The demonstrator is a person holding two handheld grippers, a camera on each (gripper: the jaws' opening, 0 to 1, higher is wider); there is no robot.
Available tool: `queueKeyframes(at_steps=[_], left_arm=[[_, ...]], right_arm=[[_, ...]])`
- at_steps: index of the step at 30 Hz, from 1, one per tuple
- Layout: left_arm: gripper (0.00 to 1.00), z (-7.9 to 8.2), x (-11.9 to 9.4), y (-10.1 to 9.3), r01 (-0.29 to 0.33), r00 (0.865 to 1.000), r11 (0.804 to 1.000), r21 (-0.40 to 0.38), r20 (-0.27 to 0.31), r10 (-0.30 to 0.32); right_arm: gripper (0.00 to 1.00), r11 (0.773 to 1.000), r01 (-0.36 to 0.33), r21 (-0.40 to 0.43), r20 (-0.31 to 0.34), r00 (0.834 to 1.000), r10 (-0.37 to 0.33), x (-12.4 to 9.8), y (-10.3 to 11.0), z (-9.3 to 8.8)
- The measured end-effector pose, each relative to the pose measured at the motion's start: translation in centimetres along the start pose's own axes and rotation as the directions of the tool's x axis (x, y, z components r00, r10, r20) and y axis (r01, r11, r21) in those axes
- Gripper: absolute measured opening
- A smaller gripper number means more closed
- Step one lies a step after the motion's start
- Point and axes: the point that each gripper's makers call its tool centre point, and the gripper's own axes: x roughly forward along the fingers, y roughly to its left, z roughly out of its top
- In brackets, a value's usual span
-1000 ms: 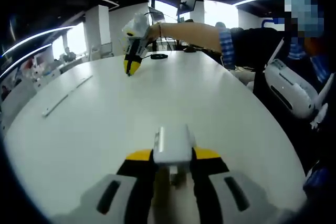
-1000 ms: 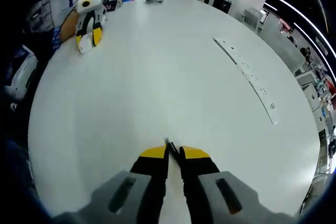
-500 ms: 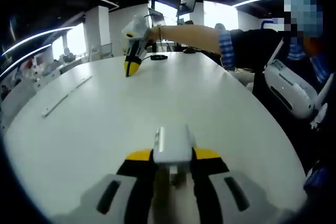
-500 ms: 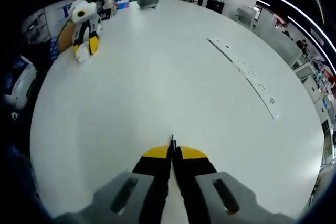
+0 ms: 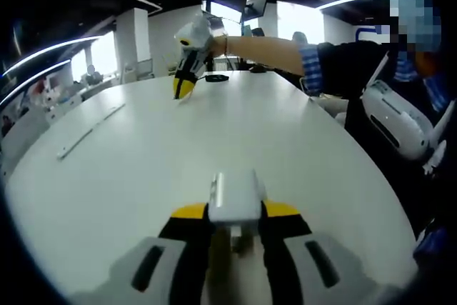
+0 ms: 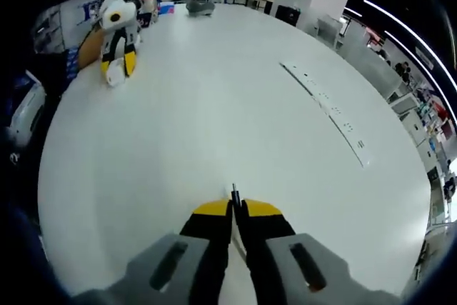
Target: Plug the desk Type‑C cable into the charger adapter.
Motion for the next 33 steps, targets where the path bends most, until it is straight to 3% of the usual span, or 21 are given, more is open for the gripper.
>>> queueKeyframes(at_steps=[4, 15, 33], left_arm=[[0.27, 0.0, 0.0, 0.1, -0.001, 1.0, 1.0, -0.001, 0.0, 0.001], [0.27, -0.1, 0.0, 0.3, -0.002, 1.0, 1.0, -0.003, 0.008, 0.002], [0.27, 0.0, 0.2, 0.3, -0.004, 1.0, 1.0, -0.002, 0.015, 0.004]], right_arm=[[0.05, 0.999, -0.008, 0.044, 0.036, 0.999, 0.006, -0.5, 1.2, 0.6], [0.06, 0.998, -0.044, 0.055, 0.108, 0.993, 0.038, -0.7, 4.8, 1.9], [0.05, 0.985, -0.145, -0.093, 0.162, 0.974, 0.159, 0.6, 11.5, 5.4]])
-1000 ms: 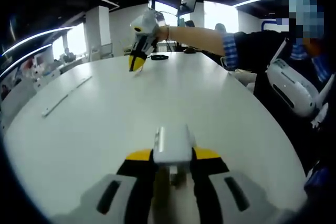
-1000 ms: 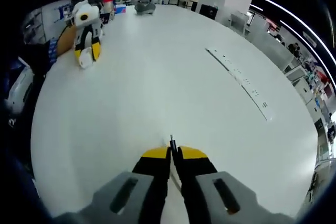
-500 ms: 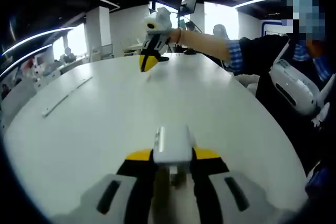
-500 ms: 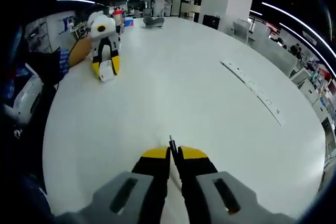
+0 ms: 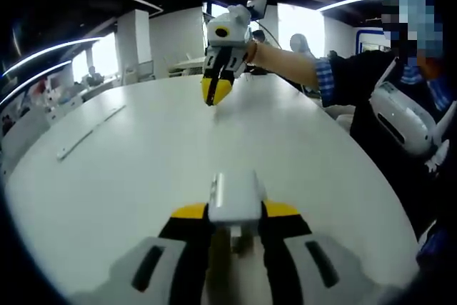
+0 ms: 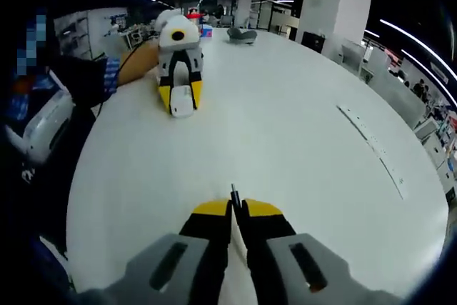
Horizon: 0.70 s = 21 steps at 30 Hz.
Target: Plug the desk Type‑C cable into the charger adapter.
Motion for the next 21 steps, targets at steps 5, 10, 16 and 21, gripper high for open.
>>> queueKeyframes(at_steps=[5, 10, 16, 21], left_arm=[[0.27, 0.0, 0.1, 0.0, 0.0, 1.0, 1.0, 0.001, 0.003, 0.0], [0.27, 0.1, 0.2, -0.2, 0.001, 1.0, 1.0, 0.001, 0.005, -0.001], [0.27, 0.2, 0.4, -0.3, 0.006, 1.0, 1.0, 0.002, 0.01, -0.006], [0.27, 0.4, 0.8, -0.2, 0.009, 1.0, 1.0, 0.005, 0.013, -0.009]], right_arm=[[0.05, 0.999, -0.04, -0.023, 0.03, 0.999, 0.041, 1.0, 1.4, 1.3], [0.05, 0.997, -0.061, -0.044, 0.056, 0.996, 0.064, 2.0, 2.8, 2.4], [0.05, 0.993, -0.098, -0.069, 0.079, 0.992, 0.103, 2.9, 4.6, 3.6], [0.05, 0.986, -0.133, -0.105, 0.086, 0.986, 0.142, 4.2, 6.6, 4.6]])
